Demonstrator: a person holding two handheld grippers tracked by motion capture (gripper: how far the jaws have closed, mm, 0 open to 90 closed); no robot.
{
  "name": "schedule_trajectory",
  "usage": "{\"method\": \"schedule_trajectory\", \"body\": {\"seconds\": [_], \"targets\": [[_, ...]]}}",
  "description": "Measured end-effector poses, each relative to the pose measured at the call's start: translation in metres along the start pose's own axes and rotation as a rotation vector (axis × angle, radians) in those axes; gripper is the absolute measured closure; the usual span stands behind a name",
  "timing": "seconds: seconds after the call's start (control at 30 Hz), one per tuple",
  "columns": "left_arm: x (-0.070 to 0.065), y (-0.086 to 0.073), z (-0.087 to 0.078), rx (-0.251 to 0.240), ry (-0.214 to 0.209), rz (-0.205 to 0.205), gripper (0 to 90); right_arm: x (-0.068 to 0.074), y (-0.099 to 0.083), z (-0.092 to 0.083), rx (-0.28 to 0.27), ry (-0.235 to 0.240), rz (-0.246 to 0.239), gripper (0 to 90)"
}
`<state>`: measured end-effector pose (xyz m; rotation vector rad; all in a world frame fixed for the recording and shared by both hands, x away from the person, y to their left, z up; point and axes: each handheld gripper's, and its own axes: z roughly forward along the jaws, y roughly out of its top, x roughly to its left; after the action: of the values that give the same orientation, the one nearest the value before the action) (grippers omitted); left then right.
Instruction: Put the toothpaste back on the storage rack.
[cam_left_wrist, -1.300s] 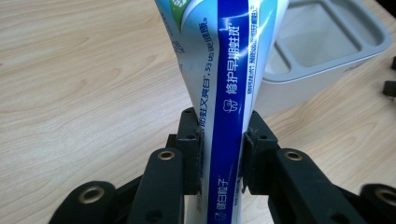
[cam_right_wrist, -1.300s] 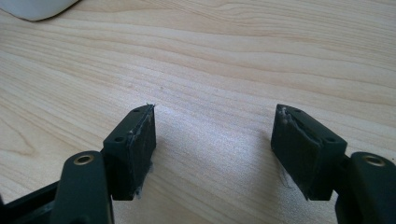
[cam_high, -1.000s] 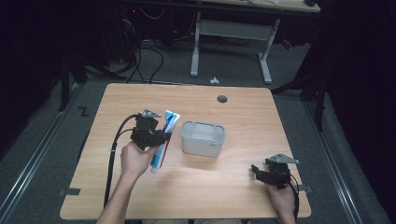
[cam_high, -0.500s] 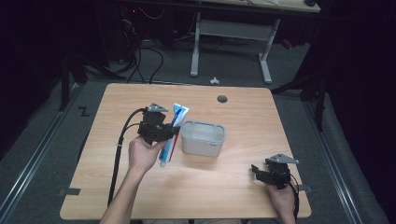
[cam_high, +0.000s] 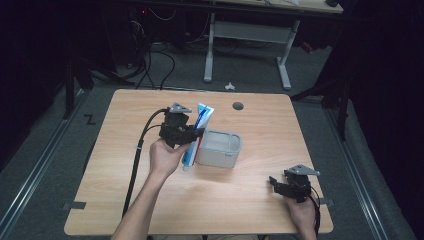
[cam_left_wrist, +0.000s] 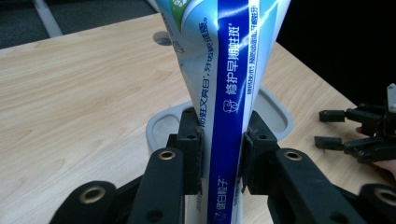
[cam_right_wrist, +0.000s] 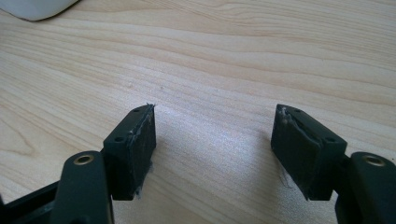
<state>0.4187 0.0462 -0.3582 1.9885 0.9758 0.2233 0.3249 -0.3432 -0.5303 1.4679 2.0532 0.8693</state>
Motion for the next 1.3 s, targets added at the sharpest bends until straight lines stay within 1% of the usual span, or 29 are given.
{"method": "schedule_trajectory", "body": {"seconds": [0.17, 0.23, 0.33, 0.47, 0.53, 0.73, 0.87, 1.13, 1.2, 1.3], "targets": [[-0.006, 0.01, 0.006, -0.007, 0.005, 0.019, 73.4, 0.0, 0.0, 0.0, 0.001, 0.0, 0.002, 31.1], [-0.009, 0.013, 0.007, -0.018, 0.003, 0.027, 73.3, 0.0, 0.0, 0.0, 0.001, 0.0, 0.001, 31.1], [-0.013, 0.017, 0.011, -0.035, 0.011, 0.038, 73.3, 0.0, 0.0, 0.0, 0.0, 0.0, 0.0, 31.1], [-0.016, 0.02, 0.014, -0.045, 0.02, 0.05, 73.4, 0.0, 0.0, 0.0, 0.001, 0.001, 0.003, 31.1], [-0.017, 0.024, 0.017, -0.065, 0.02, 0.054, 73.4, 0.0, 0.0, 0.0, 0.001, 0.001, 0.003, 31.1], [-0.016, 0.03, 0.021, -0.112, 0.003, 0.035, 73.4, 0.0, 0.0, 0.0, 0.001, 0.001, 0.003, 31.1], [-0.016, 0.034, 0.026, -0.127, 0.02, 0.035, 73.4, 0.0, 0.0, 0.0, 0.001, 0.0, 0.004, 31.1], [-0.02, 0.046, 0.032, -0.169, 0.014, 0.028, 73.5, 0.0, 0.0, 0.0, 0.001, 0.0, 0.004, 31.1], [-0.02, 0.047, 0.035, -0.178, 0.009, 0.02, 73.5, 0.0, 0.0, 0.0, 0.0, 0.0, 0.002, 31.1], [-0.017, 0.049, 0.041, -0.175, 0.005, -0.008, 73.5, 0.0, 0.0, 0.0, 0.0, 0.0, 0.004, 31.2]]}}
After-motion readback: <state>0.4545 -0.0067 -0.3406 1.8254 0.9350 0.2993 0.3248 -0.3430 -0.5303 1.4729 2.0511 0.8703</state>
